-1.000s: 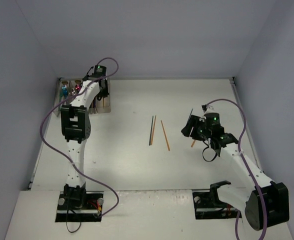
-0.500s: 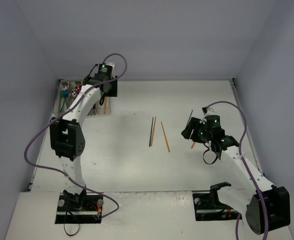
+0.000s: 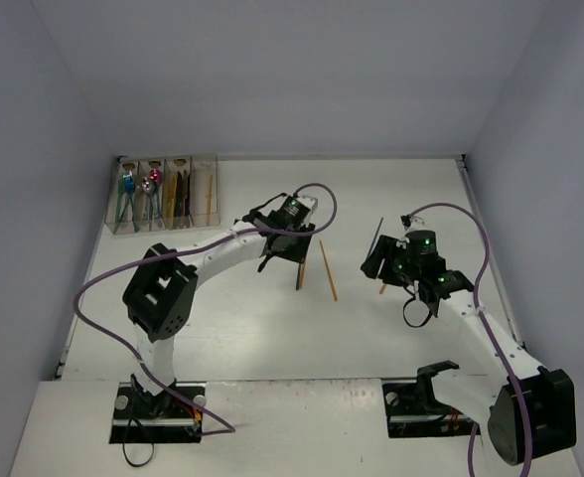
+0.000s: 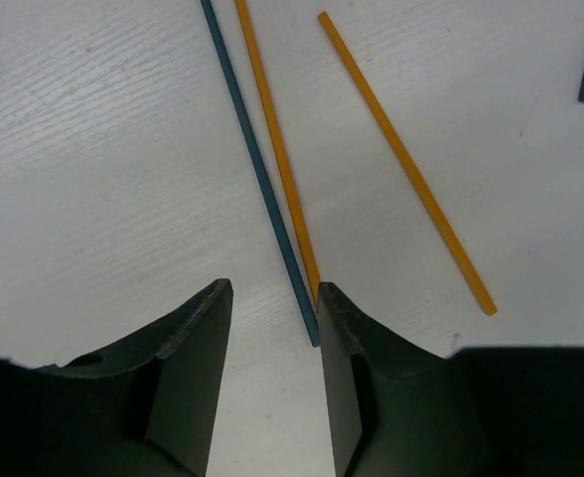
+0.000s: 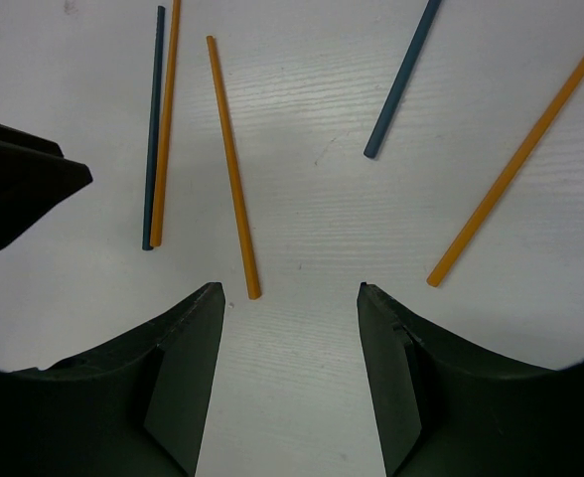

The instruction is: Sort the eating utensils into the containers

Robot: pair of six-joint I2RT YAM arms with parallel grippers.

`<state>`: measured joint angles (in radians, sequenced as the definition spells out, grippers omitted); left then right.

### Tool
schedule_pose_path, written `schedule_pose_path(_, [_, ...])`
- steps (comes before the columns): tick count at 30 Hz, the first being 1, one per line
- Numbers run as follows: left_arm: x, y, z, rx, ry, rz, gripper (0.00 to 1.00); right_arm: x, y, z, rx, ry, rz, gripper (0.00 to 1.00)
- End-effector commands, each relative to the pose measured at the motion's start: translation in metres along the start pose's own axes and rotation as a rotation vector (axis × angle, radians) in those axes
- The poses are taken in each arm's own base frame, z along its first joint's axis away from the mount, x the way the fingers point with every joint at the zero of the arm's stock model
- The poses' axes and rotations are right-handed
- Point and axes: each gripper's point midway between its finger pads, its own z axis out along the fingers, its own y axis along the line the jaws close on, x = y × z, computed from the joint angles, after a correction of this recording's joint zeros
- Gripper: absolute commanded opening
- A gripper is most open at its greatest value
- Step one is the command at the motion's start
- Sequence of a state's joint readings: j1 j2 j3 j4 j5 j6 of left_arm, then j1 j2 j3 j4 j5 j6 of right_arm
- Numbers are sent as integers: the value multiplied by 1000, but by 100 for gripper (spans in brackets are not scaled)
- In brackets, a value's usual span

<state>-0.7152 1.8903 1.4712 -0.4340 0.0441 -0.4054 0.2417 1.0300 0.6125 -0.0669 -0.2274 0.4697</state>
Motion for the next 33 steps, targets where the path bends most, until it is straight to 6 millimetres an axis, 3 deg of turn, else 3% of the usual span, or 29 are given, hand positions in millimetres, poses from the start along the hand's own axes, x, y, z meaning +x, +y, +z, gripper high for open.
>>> schedule_pose_path(1, [-38, -7, 1, -11, -138, -70, 37, -16, 1, -4, 1, -74, -15, 54])
schedule_pose_path(9, [-23, -1, 35, -51, -80, -68, 36, -14, 0, -5, 1, -74, -17, 54])
schedule_pose_path(19, [-4, 10, 54, -98, -25, -62, 35, -12, -3, -3, 10, -66, -18, 55])
schedule_pose_path(24, [16, 24, 59, -176, 27, -67, 28, -12, -3, -3, 11, -66, -22, 55])
schedule_pose_path(29, [34, 41, 54, -252, 85, -50, 7, -13, -3, -3, 14, -69, -26, 55])
schedule_pose_path(33, [23, 50, 36, -255, 58, -54, 0, -16, -4, -4, 19, -78, -35, 56])
